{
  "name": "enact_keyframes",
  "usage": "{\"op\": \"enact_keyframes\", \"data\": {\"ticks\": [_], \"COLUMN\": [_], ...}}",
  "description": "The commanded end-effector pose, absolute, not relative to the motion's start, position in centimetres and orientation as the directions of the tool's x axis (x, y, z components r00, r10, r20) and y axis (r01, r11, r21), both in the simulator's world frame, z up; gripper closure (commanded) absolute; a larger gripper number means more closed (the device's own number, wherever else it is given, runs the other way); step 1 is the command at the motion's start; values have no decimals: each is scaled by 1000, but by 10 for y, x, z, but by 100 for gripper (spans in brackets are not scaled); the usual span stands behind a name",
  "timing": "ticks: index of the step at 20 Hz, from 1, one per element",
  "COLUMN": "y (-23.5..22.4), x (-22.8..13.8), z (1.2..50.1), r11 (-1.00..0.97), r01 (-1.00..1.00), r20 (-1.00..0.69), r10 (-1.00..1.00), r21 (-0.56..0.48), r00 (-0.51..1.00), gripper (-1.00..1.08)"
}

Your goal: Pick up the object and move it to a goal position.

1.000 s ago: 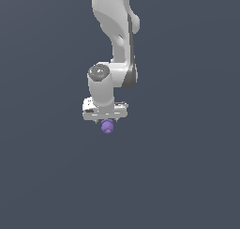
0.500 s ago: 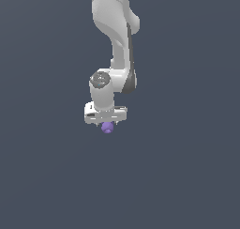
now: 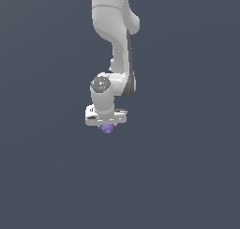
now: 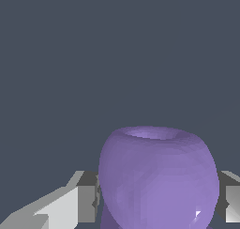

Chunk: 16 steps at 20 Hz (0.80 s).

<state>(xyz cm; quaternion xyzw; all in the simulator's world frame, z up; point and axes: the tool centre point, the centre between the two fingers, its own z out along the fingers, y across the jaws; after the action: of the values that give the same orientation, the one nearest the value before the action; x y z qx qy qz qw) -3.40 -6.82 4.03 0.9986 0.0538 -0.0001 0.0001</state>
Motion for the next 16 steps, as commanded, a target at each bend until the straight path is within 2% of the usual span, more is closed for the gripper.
{"op": "enact_keyframes", "data": {"ticks": [1, 10, 16], "y": [-68, -70, -95], "x": [-34, -34, -31], "z": [39, 41, 56], "r11": [-994, -994, -994], "r01": [108, 108, 108], "r20": [0, 0, 0], "r10": [108, 108, 108], "r21": [0, 0, 0], "r00": [994, 994, 994], "gripper": [108, 108, 108]}}
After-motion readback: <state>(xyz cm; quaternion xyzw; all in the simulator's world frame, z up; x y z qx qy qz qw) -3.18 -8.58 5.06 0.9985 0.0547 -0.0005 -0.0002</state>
